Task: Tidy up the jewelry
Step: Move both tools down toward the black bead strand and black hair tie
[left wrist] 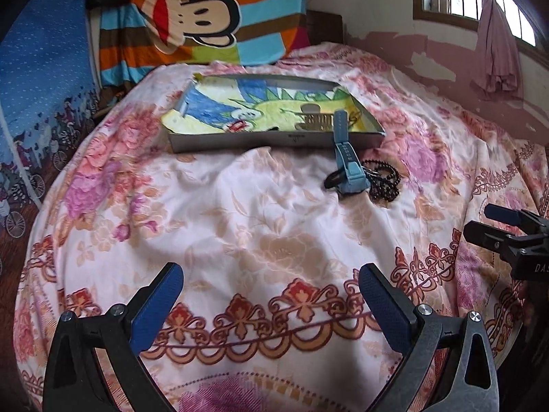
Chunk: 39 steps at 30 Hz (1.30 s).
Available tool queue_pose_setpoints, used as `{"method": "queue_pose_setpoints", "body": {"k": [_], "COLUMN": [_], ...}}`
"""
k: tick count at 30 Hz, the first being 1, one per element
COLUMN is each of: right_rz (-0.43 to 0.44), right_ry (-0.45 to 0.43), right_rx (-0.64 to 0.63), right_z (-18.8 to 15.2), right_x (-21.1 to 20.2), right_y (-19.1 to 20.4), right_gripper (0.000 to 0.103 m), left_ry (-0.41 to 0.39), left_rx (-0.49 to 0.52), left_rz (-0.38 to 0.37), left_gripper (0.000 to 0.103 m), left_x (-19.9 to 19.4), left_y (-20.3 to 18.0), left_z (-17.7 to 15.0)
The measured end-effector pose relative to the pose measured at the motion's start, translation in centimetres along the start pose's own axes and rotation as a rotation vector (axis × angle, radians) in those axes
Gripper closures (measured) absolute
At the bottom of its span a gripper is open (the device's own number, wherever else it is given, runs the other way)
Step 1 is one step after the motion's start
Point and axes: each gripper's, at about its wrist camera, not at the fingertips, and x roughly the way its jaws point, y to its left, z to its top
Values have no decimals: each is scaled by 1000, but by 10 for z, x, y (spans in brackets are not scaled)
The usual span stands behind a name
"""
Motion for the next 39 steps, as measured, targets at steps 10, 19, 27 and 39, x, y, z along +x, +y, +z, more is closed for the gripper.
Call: {"method": "queue_pose_setpoints", "body": {"k": [10,19,27,39], "right_rz": [0,124,146,105], "right_ry": [-32,-11,59,79], "right_rx": [-182,-158,-245,-315], "right_z": [32,54,51,58], "right_x": [19,41,64,87], "right_y": [-1,-6,15,39], "right_gripper": [2,2,22,36], "left_ry": [34,90,141,191], "left_rx": [25,95,110,53], "left_rz": [-101,-207,-349,-445], "left_gripper": [0,24,38,55], "left_x": [46,83,114,143], "left_y": [-1,-15,-20,-17], "left_z": [40,62,78,90]}}
